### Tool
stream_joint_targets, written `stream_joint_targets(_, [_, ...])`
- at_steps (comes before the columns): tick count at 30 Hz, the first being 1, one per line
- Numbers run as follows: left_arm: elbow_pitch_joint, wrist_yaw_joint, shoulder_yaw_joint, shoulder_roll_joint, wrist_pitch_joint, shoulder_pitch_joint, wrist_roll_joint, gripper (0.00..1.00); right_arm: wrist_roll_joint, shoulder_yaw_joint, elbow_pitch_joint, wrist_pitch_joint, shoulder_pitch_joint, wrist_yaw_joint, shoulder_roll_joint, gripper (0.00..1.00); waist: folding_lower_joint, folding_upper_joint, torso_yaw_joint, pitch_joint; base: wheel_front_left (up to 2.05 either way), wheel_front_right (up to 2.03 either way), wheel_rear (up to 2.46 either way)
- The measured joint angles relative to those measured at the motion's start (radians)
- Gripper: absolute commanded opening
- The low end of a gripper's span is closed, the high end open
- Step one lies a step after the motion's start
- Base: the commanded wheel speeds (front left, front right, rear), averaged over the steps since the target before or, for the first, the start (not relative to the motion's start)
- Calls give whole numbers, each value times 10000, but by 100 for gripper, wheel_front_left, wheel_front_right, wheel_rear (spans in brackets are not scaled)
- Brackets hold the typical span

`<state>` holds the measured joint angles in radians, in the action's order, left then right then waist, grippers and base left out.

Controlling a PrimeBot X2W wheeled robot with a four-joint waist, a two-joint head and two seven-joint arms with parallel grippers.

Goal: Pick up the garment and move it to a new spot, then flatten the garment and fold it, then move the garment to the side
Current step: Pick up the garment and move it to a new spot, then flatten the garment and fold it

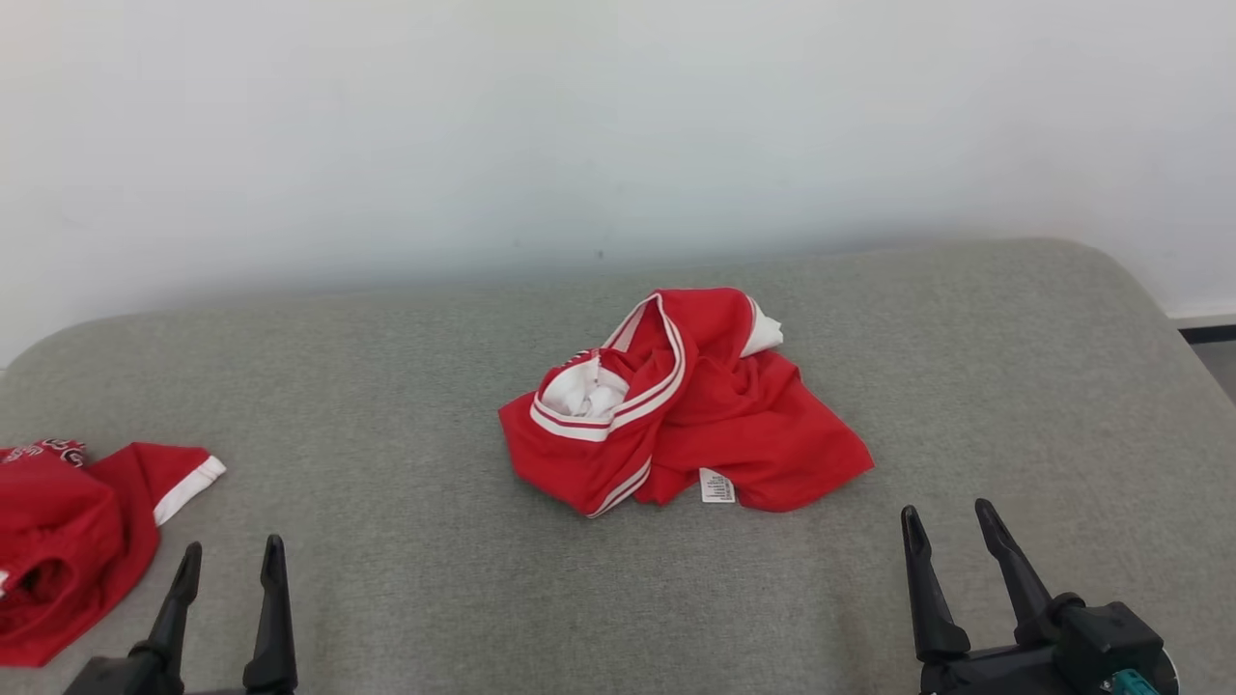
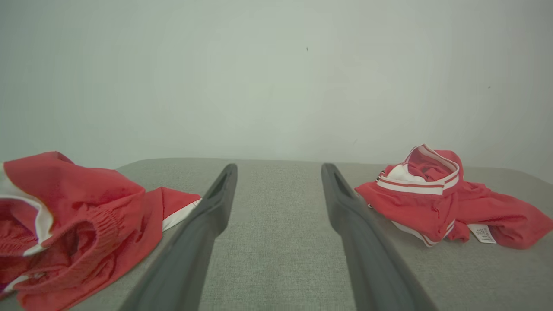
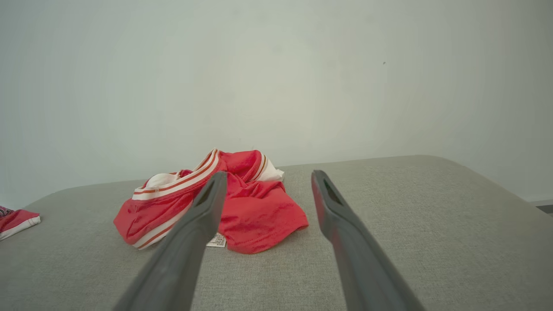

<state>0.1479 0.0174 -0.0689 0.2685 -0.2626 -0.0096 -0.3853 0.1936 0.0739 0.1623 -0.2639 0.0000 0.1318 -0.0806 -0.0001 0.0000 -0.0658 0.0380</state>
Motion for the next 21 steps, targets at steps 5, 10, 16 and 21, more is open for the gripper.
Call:
stream_joint_targets(5, [-71,79,238,-192,0,320,161,100,71,92,125,-2,-8,0,-36,100,0,0,290,59,0,0,0])
stream_joint_targets(10, [-63,194,451,-313,0,601,286,100,123,159,226,-2,-2,0,-27,100,0,0,520,63,0,0,0])
stream_joint_targets(16, [-23,355,491,-472,0,719,483,100,155,136,297,-2,12,0,-29,100,0,0,762,21,0,0,0])
stream_joint_targets(21, [69,456,506,-623,0,709,621,100,161,174,357,0,9,0,-27,100,2,0,850,-25,0,0,0])
